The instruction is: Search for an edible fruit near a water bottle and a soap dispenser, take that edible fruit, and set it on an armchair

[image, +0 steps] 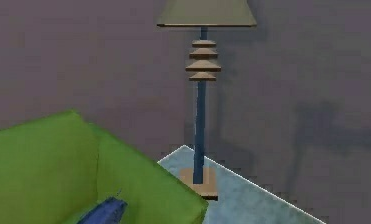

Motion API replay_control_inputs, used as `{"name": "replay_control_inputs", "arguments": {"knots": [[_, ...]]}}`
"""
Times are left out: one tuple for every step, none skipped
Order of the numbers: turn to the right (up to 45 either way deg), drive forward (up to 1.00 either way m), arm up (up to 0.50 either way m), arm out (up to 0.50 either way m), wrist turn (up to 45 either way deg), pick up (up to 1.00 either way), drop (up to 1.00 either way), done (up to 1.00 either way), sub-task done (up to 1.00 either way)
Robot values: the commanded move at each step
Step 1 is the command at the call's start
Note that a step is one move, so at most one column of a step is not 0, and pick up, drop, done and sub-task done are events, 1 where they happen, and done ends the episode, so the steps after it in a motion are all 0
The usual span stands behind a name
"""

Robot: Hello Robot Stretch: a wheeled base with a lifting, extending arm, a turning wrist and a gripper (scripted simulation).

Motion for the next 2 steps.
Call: {"name": "replay_control_inputs", "arguments": {"knots": [[45.0,0.00,0.00,0.00,0.0,0.00,0.00,0.00,0.00],[6.0,0.00,0.00,0.00,0.0,0.00,0.00,0.00,0.00]]}}
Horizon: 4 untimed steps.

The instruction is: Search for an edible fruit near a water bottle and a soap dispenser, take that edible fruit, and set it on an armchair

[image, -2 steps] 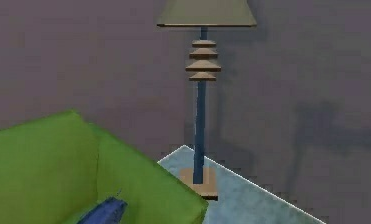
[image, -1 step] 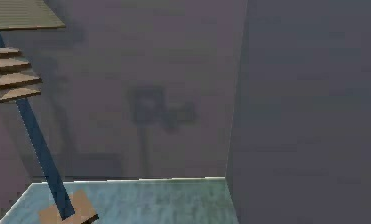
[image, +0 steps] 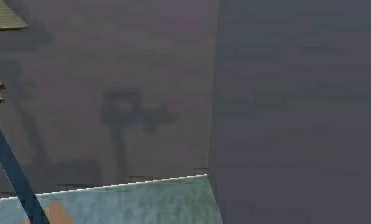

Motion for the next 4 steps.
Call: {"name": "replay_control_inputs", "arguments": {"knots": [[-45.0,0.00,0.00,0.00,0.0,0.00,0.00,0.00,0.00],[-45.0,0.00,0.00,0.00,0.0,0.00,0.00,0.00,0.00],[-21.0,0.00,0.00,0.00,0.0,0.00,0.00,0.00,0.00],[-45.0,0.00,0.00,0.00,0.0,0.00,0.00,0.00,0.00]]}}
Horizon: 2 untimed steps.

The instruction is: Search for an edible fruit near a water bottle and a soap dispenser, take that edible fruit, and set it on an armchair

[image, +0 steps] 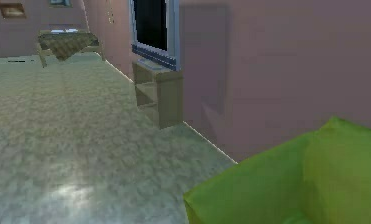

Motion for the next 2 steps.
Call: {"name": "replay_control_inputs", "arguments": {"knots": [[-21.0,0.00,0.00,0.00,0.0,0.00,0.00,0.00,0.00],[0.0,0.70,0.00,0.00,0.0,0.00,0.00,0.00,0.00]]}}
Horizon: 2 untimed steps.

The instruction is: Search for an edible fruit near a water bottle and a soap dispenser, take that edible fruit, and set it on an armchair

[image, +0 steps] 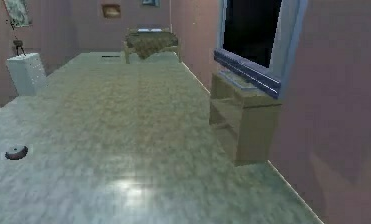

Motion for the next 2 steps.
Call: {"name": "replay_control_inputs", "arguments": {"knots": [[24.0,0.00,0.00,0.00,0.0,0.00,0.00,0.00,0.00],[0.0,0.20,0.00,0.00,0.0,0.00,0.00,0.00,0.00]]}}
